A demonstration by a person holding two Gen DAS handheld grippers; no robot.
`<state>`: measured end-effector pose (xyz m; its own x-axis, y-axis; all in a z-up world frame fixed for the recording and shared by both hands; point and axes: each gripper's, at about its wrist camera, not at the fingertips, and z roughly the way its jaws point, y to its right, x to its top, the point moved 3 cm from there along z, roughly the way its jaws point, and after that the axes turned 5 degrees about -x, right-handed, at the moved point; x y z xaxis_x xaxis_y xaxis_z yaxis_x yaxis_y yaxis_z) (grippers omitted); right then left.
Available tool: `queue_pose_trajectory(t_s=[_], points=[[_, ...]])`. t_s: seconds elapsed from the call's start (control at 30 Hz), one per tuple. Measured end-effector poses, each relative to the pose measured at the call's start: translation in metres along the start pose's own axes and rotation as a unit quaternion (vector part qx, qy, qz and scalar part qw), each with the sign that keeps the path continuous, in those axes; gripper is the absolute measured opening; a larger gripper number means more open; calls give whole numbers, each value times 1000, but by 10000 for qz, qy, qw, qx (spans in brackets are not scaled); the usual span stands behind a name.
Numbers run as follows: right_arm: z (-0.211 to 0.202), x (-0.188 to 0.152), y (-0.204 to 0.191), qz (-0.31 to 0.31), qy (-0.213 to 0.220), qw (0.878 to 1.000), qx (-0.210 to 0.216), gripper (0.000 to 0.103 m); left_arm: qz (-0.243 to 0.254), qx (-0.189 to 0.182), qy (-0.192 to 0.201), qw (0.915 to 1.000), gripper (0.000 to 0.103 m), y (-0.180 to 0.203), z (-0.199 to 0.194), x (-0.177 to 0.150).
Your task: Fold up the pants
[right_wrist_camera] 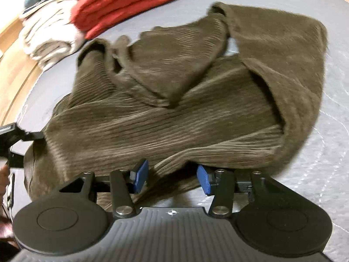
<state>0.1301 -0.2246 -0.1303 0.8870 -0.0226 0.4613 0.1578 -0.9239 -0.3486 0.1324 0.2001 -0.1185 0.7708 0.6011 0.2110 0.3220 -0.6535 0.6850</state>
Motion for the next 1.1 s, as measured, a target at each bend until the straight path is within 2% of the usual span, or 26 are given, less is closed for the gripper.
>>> queue_pose_trajectory(t_s=[0.1,0.2,0.27,0.37,0.47,0.53,0.57,0.6,0.63,0.67,0.7,0.77,0.9,1.0,1.03,1.1], points=[[9,1,8,198,-66,9998,60,52,-44,-79,216,9997,86,0,-1,10],[14,3,3,136,-30,9999,-5,53,-250,325,602,9973,86,-10,1,18],[17,3,-2,74,-7,9999,-70,54,-4,596,818,9949,86,-7,3,25],[17,2,-8,-78,19,9998,-177,54,184,682,935,9931,86,-5,14,38],[16,1,-9,-196,41,9995,-231,54,425,958,1014,9893,86,-2,31,46],[15,-2,-9,-288,70,9991,-304,46,735,1180,1005,9852,84,1,45,48],[15,-3,-9,-364,81,9987,-338,42,939,1287,1041,9817,82,5,48,48],[14,-4,-10,-450,95,9983,-358,35,1135,1441,1057,9773,72,9,50,48],[14,-6,-11,-559,113,9977,-369,27,1329,1628,1104,9714,55,12,51,50],[13,-8,-15,-702,125,9967,-378,21,1443,1723,1159,9675,50,14,49,52],[13,-10,-20,-903,147,9950,-391,13,1542,1739,1252,9645,39,16,46,56],[9,-16,-34,-1460,343,9872,-542,11,1745,1851,1571,9543,29,22,34,64],[-7,-29,-68,-2510,916,9626,-449,8,1809,2244,2437,9260,25,29,3,80],[-23,-40,-92,-3000,1126,9473,19,8,1967,2564,2802,9039,25,34,-7,82],[-27,-45,-99,-3117,1168,9428,190,8,2002,2588,2770,9035,27,35,-5,81],[-30,-53,-107,-3398,1203,9321,356,8,1987,2663,2516,9090,36,32,3,81]])
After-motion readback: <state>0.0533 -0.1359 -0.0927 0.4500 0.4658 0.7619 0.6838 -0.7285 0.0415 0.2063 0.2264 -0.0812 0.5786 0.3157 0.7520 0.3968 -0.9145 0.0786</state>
